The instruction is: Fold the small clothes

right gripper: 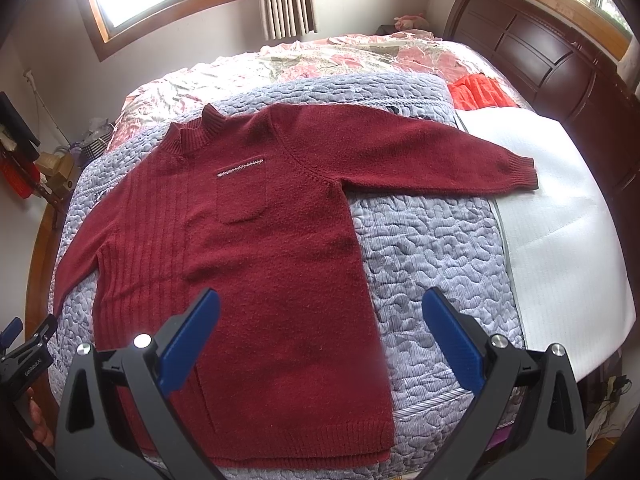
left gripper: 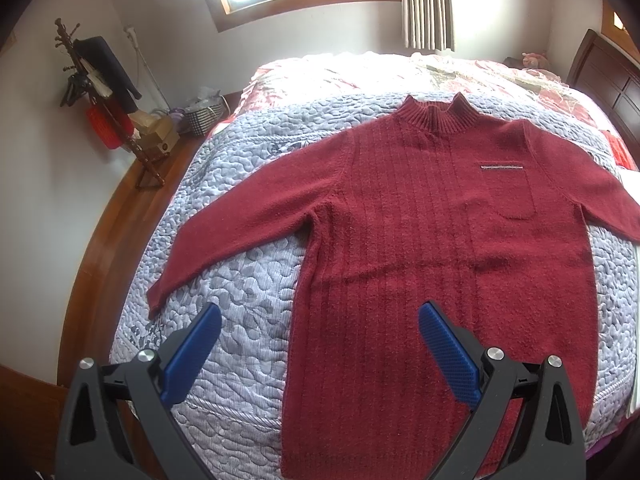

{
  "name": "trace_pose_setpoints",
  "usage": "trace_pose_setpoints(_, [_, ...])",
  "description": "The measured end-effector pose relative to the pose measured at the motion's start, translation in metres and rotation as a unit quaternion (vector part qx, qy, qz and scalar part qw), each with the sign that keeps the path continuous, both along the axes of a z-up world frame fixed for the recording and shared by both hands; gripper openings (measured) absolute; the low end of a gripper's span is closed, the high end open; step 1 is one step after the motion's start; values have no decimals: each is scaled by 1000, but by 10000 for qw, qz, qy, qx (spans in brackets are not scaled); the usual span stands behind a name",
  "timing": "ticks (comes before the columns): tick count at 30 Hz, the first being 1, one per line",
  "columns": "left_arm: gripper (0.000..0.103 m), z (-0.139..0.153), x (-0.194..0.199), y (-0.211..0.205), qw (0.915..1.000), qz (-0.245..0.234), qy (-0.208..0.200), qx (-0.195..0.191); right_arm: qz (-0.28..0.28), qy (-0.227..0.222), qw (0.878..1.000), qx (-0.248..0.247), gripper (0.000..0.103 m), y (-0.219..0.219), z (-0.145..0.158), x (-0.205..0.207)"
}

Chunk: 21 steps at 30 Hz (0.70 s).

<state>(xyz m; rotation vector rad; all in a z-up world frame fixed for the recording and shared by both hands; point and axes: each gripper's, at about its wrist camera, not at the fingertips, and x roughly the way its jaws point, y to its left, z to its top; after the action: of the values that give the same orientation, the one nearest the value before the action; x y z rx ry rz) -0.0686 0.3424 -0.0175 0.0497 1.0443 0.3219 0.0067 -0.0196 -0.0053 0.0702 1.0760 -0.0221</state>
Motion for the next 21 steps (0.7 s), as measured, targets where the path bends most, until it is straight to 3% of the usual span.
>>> trace_pose_setpoints(5, [99, -5, 8, -9, 10000, 37, 71, 30, -29, 57, 9999, 93, 100, -13, -9, 7])
trace_pose_setpoints(8, [99, -8, 19, -22, 10000, -5, 79, 1, -217, 142, 9989, 390, 100, -46, -19, 22])
trace_pose_setpoints(14, [99, -19, 69, -76, 9999, -140, -40, -15, -830, 205, 9963, -132, 100, -156, -53, 79])
trace_pose_setpoints(21, [99, -40, 142, -170, 9983, -575, -71, -107, -1414, 448, 9886, 261, 100, -317, -102, 148])
